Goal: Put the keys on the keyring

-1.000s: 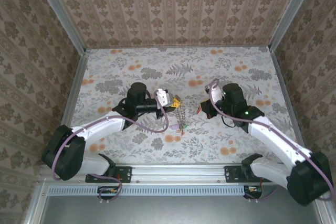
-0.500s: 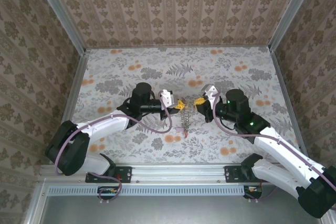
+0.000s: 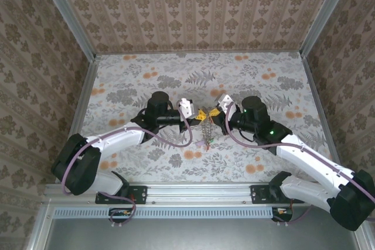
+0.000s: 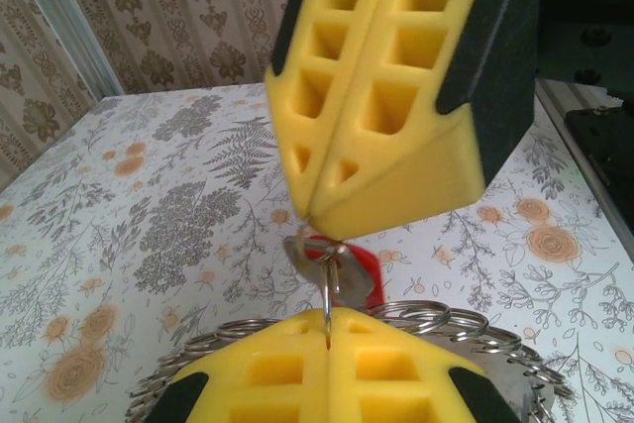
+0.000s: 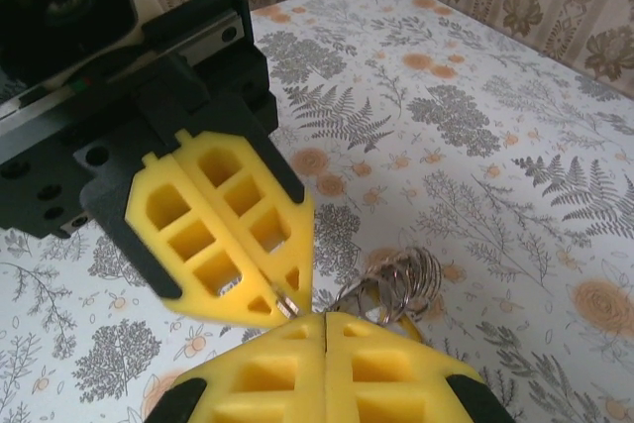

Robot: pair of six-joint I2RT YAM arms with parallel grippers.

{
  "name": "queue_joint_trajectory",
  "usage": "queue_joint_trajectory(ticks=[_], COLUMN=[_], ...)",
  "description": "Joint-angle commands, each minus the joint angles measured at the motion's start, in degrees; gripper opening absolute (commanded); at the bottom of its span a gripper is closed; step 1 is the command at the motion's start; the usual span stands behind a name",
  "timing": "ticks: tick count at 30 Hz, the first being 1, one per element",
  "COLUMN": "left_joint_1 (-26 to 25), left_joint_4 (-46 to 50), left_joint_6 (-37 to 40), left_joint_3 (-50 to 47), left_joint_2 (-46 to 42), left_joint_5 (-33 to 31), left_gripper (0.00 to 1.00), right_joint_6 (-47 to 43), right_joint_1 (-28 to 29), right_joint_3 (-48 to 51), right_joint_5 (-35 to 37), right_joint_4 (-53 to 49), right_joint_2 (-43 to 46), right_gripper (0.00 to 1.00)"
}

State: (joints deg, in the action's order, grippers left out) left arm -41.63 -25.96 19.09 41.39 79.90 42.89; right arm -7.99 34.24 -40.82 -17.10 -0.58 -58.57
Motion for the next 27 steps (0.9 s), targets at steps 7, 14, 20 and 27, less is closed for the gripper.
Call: queue_joint_trajectory(ticks=[7, 14, 20, 27], left_joint_1=[-0.29, -0.11, -0.03, -0.02], left_joint_4=[-1.83, -1.65, -1.55, -1.21], left_joint_6=[-0.46, -0.28, -0.33, -0.27], left_joint_3=[2.12, 1.78, 1.74, 1.88], left_joint_2=[-0.43, -0.88, -1.08, -1.01], left_joint_5=[0.39, -0.22, -0.5, -0.62], left_gripper=[0.0, 0.0, 0.0, 0.0], right_joint_6=[-1.53, -3.8, -3.79, -2.34], right_joint_1=[1.01, 0.96, 0.98, 0.99], right_joint_3=[-3.5, -1.17, -1.19, -3.77], right_joint_5=[-1.4, 8.9, 4.32, -0.63], right_joint_4=[-0.03, -5.07, -9.18, -8.5], right_joint_2=[-1.21, 5.38, 7.24, 2.94], right_gripper=[0.0, 0.0, 0.0, 0.0])
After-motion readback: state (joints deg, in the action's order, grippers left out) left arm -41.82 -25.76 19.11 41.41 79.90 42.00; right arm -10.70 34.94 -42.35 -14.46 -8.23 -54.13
